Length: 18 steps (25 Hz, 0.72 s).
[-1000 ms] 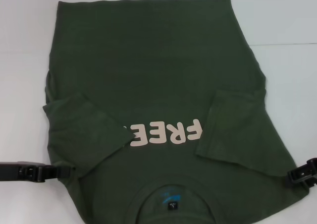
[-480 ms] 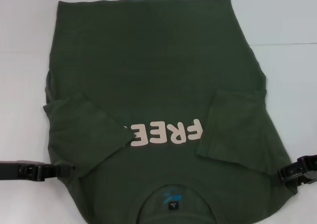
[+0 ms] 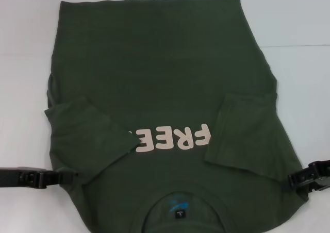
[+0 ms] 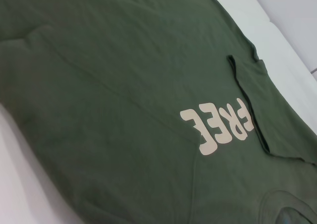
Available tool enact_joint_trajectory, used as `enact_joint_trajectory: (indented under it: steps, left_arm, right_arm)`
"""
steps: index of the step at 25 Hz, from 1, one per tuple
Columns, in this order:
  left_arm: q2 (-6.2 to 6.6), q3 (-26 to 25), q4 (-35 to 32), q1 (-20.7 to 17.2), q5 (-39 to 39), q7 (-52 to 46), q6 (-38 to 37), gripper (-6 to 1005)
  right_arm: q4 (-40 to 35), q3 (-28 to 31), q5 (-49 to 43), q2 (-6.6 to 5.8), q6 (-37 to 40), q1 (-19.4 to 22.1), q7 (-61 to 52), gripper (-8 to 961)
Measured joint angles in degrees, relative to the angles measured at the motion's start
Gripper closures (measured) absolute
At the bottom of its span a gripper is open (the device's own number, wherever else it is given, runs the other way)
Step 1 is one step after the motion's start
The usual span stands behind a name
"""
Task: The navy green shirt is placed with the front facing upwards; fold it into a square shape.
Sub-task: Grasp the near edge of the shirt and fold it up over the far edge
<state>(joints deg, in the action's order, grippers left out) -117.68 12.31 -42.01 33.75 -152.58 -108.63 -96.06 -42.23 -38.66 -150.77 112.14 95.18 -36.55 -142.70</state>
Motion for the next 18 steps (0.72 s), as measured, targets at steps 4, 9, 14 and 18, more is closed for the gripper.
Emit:
enact_joint_trajectory:
  steps: [4, 9, 14, 18]
  left_arm:
    - [0.00, 0.00, 0.00, -0.07, 0.00, 0.00, 0.00, 923]
    - [0.00, 0.00, 0.00, -0.09, 0.02, 0.00, 0.00, 922]
    - [0.00, 0.00, 0.00, -0.05, 0.07, 0.00, 0.00, 921]
    - [0.00, 0.00, 0.00, 0.03, 0.09, 0.00, 0.00, 920]
  right_arm:
    - [0.04, -0.30, -0.14, 0.21, -0.02, 0.08, 0.12, 256]
    - [0.00, -0.34, -0.29, 0.17, -0.08, 0.16, 0.07, 369]
    - [-0.23, -0.32, -0.32, 0.09, -0.08, 0.16, -0.03, 519]
    - [-0.25, -0.47, -0.33, 0.09, -0.13, 0.16, 0.39, 681]
